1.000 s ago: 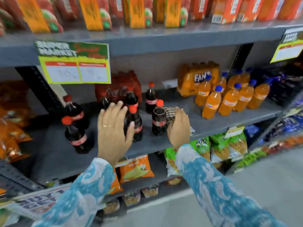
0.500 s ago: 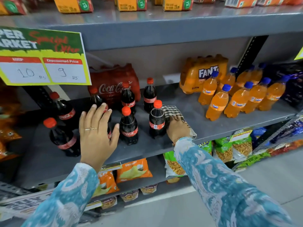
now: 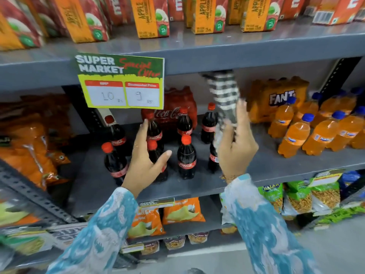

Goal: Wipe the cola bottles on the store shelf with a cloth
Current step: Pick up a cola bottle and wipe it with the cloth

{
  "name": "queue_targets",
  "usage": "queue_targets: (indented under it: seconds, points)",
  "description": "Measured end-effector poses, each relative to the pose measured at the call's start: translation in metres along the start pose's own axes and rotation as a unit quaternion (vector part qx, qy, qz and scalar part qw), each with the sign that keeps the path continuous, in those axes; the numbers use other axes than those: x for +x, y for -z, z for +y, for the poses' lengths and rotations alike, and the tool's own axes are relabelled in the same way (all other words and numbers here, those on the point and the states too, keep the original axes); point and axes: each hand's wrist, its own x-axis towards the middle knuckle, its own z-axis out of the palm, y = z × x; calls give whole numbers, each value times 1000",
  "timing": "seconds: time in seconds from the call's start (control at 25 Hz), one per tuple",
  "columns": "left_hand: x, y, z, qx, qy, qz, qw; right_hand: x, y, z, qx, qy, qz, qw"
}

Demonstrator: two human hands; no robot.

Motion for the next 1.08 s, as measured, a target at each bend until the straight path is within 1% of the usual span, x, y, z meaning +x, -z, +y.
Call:
queue_targets:
  seconds: [0.04, 0.08, 0.12, 0.2, 0.24, 0.36, 0.48, 0.64, 0.72, 0.84, 0.92, 1.0, 1.08]
  points:
    - [2, 1, -2, -54, 35, 5, 998, -3, -4, -18, 39, -12, -9, 999]
    - [5, 1, -4, -94, 65, 4, 993, -8, -5, -37, 82, -56, -16, 995]
    - [9, 1, -9, -117, 92, -1, 989, -13, -6, -52, 123, -127, -17, 984]
    - [15, 1, -17, -147, 129, -14, 981, -20, -5, -75, 187, -263, -10, 946]
    - [18, 1, -20, -161, 139, -24, 977, -21, -3, -81, 197, -298, 2, 934]
    - [22, -1, -26, -186, 156, -57, 968, -11, 5, -83, 199, -337, 45, 919]
    - [28, -7, -30, -177, 146, -97, 969, -5, 11, -78, 205, -347, 77, 912]
    - [34, -8, -37, -236, 142, -110, 955, -6, 14, -82, 194, -316, 54, 927]
    - [35, -3, -32, -269, 157, -96, 945, -8, 14, -85, 190, -312, 48, 929]
    - [36, 7, -17, -318, 193, -49, 927, -15, 15, -89, 182, -302, 32, 935]
    - [39, 12, -1, -350, 219, -44, 910, -25, 13, -94, 153, -274, 7, 949]
    - [40, 15, 15, -367, 245, -43, 896, -40, 9, -101, 129, -233, -42, 963]
    - [41, 21, 24, -371, 269, -37, 888, -60, 2, -110, 122, -179, -151, 964]
